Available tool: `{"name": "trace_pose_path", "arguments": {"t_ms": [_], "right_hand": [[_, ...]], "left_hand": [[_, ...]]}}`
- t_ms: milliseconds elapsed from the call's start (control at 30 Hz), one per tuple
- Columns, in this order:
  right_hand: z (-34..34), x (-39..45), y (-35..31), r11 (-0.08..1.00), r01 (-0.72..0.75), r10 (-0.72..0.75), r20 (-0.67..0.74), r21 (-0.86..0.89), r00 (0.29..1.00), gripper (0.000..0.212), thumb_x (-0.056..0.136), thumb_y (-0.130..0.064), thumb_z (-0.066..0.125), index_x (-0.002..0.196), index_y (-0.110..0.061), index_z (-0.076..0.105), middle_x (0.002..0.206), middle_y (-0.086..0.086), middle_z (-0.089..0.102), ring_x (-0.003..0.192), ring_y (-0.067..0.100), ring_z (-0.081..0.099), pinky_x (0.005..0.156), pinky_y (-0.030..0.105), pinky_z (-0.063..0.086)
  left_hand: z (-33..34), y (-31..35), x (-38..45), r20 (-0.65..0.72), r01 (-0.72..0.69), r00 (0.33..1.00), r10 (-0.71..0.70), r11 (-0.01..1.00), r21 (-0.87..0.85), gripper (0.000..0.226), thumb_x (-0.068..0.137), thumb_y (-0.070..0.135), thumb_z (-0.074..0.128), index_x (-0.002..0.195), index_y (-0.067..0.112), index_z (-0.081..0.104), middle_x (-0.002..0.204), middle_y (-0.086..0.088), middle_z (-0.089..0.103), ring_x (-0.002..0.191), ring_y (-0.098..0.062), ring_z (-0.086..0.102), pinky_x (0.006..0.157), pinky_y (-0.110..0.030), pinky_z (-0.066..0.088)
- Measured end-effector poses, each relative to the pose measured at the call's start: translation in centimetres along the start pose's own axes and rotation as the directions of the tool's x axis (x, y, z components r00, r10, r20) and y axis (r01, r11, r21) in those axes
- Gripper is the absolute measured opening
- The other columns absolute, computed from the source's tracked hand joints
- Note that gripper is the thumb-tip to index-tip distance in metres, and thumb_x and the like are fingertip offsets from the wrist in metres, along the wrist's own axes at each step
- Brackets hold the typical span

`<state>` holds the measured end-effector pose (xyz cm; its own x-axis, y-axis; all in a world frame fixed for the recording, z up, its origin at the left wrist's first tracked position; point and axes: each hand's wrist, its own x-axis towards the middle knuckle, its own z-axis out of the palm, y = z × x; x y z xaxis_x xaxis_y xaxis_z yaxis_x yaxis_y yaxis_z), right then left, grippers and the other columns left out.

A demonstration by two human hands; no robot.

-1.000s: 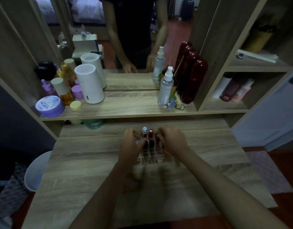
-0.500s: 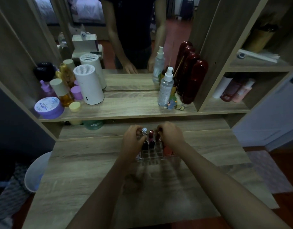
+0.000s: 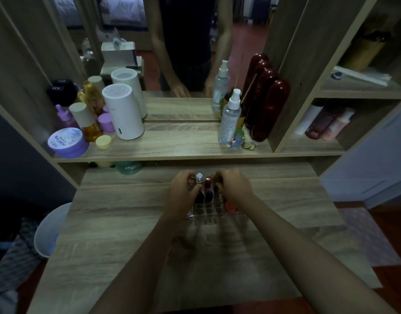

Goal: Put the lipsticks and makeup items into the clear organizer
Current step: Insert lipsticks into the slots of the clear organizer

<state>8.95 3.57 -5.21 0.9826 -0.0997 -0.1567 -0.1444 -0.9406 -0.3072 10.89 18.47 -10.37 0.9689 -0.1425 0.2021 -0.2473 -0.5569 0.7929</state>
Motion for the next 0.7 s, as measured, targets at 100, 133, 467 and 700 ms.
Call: {"name": "trace_pose_path", "arguments": {"t_ms": [100,133,467,700], "right_hand": [[0.0,0.0,0.0,1.0,0.005,-0.005,0.006,0.004,1.0,0.02,0.091,-0.018,0.056,0.108,-0.012,0.065,0.108,0.012,0.069,0.102,0.029,0.064,0.086,0.044,0.055],[0.0,-0.1,0.0,1.0,0.005,-0.005,0.008,0.005,1.0,0.02,0.091,-0.019,0.057,0.109,-0.012,0.064,0.108,0.012,0.069,0.102,0.029,0.064,0.086,0.044,0.055],[-0.3,0.2,0.4,1.0,-0.012,0.013,0.034,-0.017,0.999,0.02,0.09,-0.018,0.06,0.107,-0.01,0.066,0.108,0.014,0.068,0.103,0.03,0.064,0.084,0.041,0.054],[-0.7,1.1,0.1,0.997,0.004,0.001,0.067,-0.072,0.998,0.02,0.093,-0.014,0.053,0.107,-0.01,0.066,0.111,0.015,0.067,0.105,0.031,0.063,0.087,0.042,0.054]], "left_hand": [[0.1,-0.1,0.0,0.007,0.002,1.0,-0.002,1.0,-0.002,0.025,0.074,0.006,0.073,0.097,0.007,0.065,0.089,0.0,0.062,0.077,-0.007,0.057,0.061,-0.002,0.041],[0.1,-0.1,0.0,0.008,0.006,1.0,-0.006,1.0,-0.004,0.026,0.074,0.005,0.073,0.098,0.006,0.065,0.091,-0.005,0.065,0.078,-0.008,0.058,0.064,-0.005,0.04],[0.1,0.1,0.1,0.025,0.042,0.999,-0.041,0.998,-0.036,0.031,0.073,0.004,0.073,0.102,0.007,0.063,0.099,-0.01,0.067,0.085,-0.014,0.063,0.071,-0.014,0.045],[0.1,0.1,0.0,0.025,0.066,0.998,-0.065,0.997,-0.042,0.031,0.072,0.004,0.074,0.101,0.006,0.063,0.099,-0.012,0.068,0.087,-0.02,0.066,0.071,-0.02,0.049]]}}
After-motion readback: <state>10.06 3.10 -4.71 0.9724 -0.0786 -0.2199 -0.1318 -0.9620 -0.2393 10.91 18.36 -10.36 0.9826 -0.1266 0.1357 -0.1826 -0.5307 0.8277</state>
